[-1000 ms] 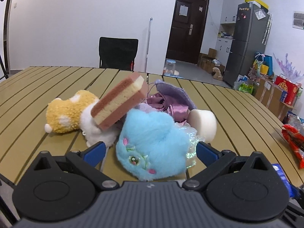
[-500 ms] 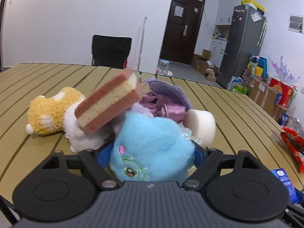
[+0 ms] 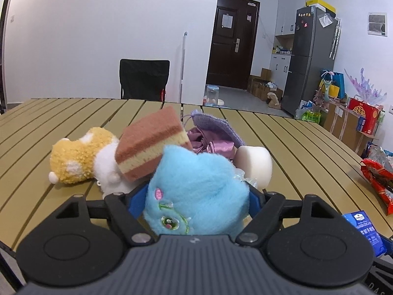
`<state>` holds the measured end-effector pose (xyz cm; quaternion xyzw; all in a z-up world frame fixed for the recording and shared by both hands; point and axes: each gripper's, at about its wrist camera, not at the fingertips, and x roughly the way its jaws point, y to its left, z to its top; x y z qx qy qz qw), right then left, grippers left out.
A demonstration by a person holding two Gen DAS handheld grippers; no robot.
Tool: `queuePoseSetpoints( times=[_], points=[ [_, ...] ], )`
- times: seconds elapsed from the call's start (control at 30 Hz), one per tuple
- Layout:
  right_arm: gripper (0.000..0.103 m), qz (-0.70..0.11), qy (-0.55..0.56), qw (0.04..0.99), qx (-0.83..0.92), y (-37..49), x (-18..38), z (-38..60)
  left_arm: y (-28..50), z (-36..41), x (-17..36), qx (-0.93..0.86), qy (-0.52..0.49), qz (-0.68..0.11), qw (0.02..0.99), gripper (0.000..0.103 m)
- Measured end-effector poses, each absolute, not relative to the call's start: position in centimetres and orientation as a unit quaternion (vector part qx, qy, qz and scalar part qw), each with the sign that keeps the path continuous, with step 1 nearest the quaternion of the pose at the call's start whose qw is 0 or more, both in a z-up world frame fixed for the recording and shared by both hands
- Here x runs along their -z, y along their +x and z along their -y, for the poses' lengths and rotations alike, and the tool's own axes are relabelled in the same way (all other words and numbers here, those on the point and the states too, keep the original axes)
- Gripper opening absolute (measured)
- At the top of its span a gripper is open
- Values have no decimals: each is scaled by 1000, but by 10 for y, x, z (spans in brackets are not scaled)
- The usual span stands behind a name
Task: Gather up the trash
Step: 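Grasp the light blue plush toy with the left gripper while right holds tissues, then carry the plush toy and tissue pack back over the black bin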
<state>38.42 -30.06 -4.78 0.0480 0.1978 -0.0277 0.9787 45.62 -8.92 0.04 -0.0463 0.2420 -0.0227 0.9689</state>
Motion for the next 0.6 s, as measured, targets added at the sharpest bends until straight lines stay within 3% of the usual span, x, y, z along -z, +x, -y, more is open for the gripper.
queuePoseSetpoints(
  times=[0.6],
  points=[
    [51, -174, 40, 984, 5, 342, 34, 286, 387, 74, -27, 22, -38, -192, 980, 78]
  ],
)
